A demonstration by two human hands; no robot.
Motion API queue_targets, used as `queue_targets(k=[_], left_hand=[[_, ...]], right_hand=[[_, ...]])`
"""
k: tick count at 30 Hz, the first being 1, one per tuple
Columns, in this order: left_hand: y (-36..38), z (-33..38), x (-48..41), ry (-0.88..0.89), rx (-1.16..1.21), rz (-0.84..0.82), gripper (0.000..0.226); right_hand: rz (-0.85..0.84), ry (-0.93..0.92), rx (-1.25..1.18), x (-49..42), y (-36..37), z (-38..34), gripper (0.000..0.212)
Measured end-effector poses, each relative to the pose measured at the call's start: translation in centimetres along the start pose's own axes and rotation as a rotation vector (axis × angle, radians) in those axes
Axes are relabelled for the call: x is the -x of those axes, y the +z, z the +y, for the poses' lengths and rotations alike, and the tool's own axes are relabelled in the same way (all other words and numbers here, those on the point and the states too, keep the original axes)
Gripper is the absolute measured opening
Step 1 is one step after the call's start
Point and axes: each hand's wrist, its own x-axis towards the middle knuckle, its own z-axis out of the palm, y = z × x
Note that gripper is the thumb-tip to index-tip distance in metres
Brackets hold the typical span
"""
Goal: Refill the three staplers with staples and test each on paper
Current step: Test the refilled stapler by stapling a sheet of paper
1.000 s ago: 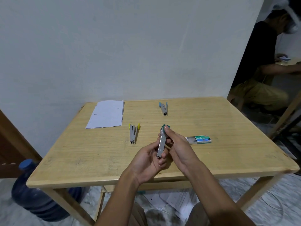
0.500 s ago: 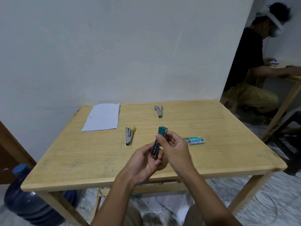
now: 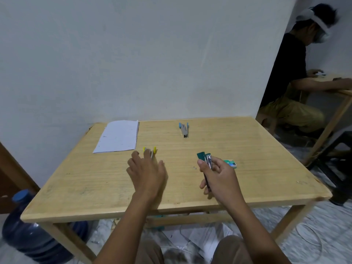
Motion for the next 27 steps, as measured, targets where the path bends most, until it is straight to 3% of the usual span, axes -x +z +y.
queue_targets(k=[3,5,8,11,16,21,27], left_hand=[[0.4,-0.8,-1.4,-0.017,-0.112,-0.057,0.042],[0.2,-0.8,-2.1,-0.005,-0.043,-0.065,0.045],[-0.6,-1.7,-4.3,-0.084,0.114,0.044,0.055],[-1.7,-4.4,-8.1,-0.239,0.088,0.115,0.062],[-2.9,-8.7,-13.2,-0.523,0.009,-0.015,0.075],[-2.6,-9.9,-14.8,-0.570,-0.082,-0.111,0.072],[-2.9,-10.9,-17.5,-0.638,0.101,-0.265,0.085]], right_hand=[[-0.018,0.020,0.038,0.0,-0.2,0.3,0.034],[-0.024,0.020,0.026,-0.2,-0.1,0.4,0.036],[-0.055,0.023,0.019,-0.9,0.6,0.1,0.034],[-0.089,0.023,0.022,-2.0,1.7,-0.6,0.036],[-0.110,-0.002,0.025,-3.4,3.3,-1.5,0.034],[-0.115,-0.007,0.007,-4.1,4.4,-1.6,0.033],[-0.124,0.016,-0.023,-4.5,5.3,-1.1,0.038]])
